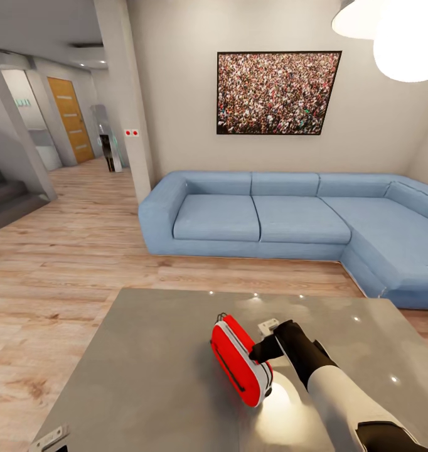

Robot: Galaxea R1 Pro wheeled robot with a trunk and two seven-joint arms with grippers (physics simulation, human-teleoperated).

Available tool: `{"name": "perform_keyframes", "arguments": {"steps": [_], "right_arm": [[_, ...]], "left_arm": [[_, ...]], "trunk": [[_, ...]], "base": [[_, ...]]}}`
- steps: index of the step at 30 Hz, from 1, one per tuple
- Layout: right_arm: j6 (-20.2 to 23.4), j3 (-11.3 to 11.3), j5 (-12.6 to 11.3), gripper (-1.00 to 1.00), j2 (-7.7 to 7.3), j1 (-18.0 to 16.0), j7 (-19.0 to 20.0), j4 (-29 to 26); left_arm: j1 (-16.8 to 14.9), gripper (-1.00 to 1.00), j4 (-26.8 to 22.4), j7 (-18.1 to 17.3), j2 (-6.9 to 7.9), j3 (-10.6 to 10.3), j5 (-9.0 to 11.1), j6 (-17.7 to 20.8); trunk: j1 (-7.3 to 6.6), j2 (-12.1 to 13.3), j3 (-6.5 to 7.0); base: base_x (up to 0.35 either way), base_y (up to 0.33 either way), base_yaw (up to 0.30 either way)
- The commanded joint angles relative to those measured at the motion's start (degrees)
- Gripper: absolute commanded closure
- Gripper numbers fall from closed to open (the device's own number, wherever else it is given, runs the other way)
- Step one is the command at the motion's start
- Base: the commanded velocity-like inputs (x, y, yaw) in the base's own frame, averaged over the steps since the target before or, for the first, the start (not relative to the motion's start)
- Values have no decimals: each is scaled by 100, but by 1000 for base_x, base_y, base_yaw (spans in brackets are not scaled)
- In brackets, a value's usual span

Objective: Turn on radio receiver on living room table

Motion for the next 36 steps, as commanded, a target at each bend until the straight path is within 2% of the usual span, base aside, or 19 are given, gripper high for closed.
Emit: {"name": "perform_keyframes", "arguments": {"steps": [1,19,20,23,26,33,36], "right_arm": [[-51,0,204,100,-3,1,-40,4],[-27,0,208,100,6,1,-83,25],[4,20,-66,100,42,-29,-110,40],[5,20,-61,100,102,-32,-111,37],[7,23,-28,100,106,-38,-117,23],[80,22,73,100,30,-43,-157,-150],[161,19,208,100,25,-43,-154,-244]], "left_arm": [[0,100,0,0,3,-1,2,0],[0,100,-2,0,-1,-1,2,0],[3,100,-4,8,-35,7,-23,-17],[3,100,-4,11,-132,12,-23,-17],[12,100,-12,7,-150,21,-21,-17],[20,100,-22,-4,-99,32,-6,-10],[20,100,-22,-4,-103,33,-5,-12]], "trunk": [[0,0,0],[0,0,0],[0,2,1],[0,2,1],[0,2,1],[0,2,1],[0,2,1]], "base": [[0,0,0],[0,0,0],[0,0,0],[0,0,0],[0,0,0],[0,0,0],[0,0,0]]}}
